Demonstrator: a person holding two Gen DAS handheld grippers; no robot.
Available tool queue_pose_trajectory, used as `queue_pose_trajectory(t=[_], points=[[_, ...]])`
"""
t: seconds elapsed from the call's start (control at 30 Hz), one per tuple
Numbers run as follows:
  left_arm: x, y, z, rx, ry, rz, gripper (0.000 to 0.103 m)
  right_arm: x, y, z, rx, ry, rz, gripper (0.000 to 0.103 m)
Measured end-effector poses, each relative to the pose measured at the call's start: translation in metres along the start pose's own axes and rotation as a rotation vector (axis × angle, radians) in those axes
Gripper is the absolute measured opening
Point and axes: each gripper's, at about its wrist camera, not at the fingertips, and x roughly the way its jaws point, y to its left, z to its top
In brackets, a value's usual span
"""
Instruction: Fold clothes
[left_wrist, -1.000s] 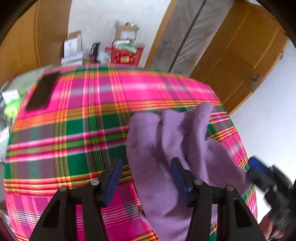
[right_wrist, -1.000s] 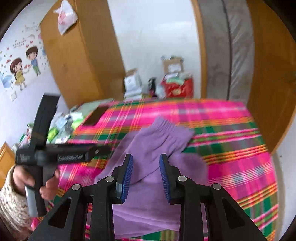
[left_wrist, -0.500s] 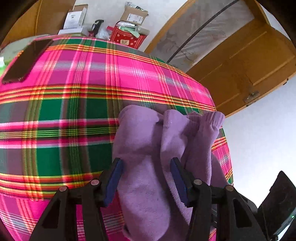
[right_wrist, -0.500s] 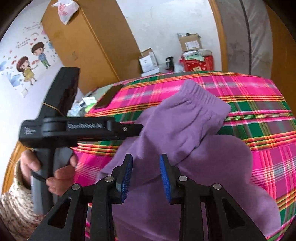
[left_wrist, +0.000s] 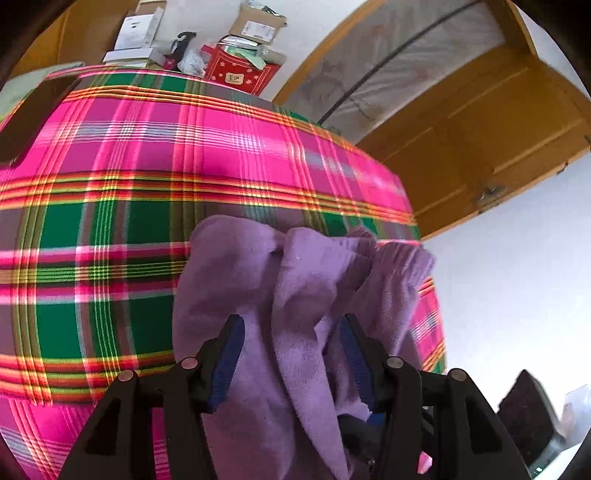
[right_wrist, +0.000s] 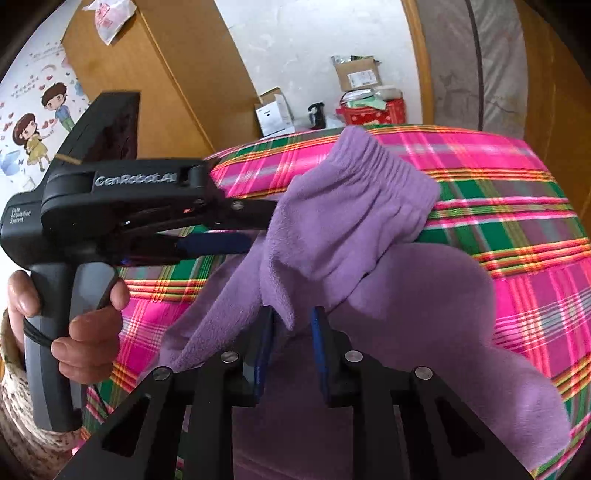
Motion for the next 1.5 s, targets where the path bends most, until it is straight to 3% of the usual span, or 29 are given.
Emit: queue_pose_trajectory(t=[0.1,0.2,0.27,0.3,0.37,0.6,0.87,1.23,1.5], points=[[0.008,0.001,-0.002,-0.008,0.022,0.011,0.051,0.004,0.000,-0.001,0.010,0.002,0.004,0.023],[0.012,0.001,-0.005,-0.015,0.025,0.013,0.040,0.009,0.000,-0.003,0.004,0.006,-0.018,0.023],[0.019,0.006,0.000,-0.024,0.032,-0.001,0.021,0.012,-0.002,-0.005,0.001,0.014,-0.024,0.020],[0.024,0.008,0.002,-0.030,0.036,-0.009,0.015,0.013,-0.002,-0.006,-0.001,0.013,-0.022,0.007],[0.022,0.011,0.001,-0.029,0.031,-0.022,0.006,0.012,-0.003,-0.007,-0.006,0.006,-0.023,0.006],[-0.016,0.019,-0.003,-0.055,-0.090,-0.016,0.005,-0.016,0.002,-0.006,-0.054,-0.078,-0.090,0.004],[-0.078,0.037,-0.015,-0.087,-0.201,-0.017,0.005,-0.040,0.013,0.009,-0.080,-0.156,-0.107,0.003],[-0.176,0.085,-0.045,-0.177,-0.436,0.000,0.005,-0.069,0.054,0.052,-0.180,-0.291,-0.084,0.003],[-0.196,0.121,-0.082,-0.275,-0.484,0.004,0.005,-0.057,0.093,0.086,-0.257,-0.355,-0.032,0.003]])
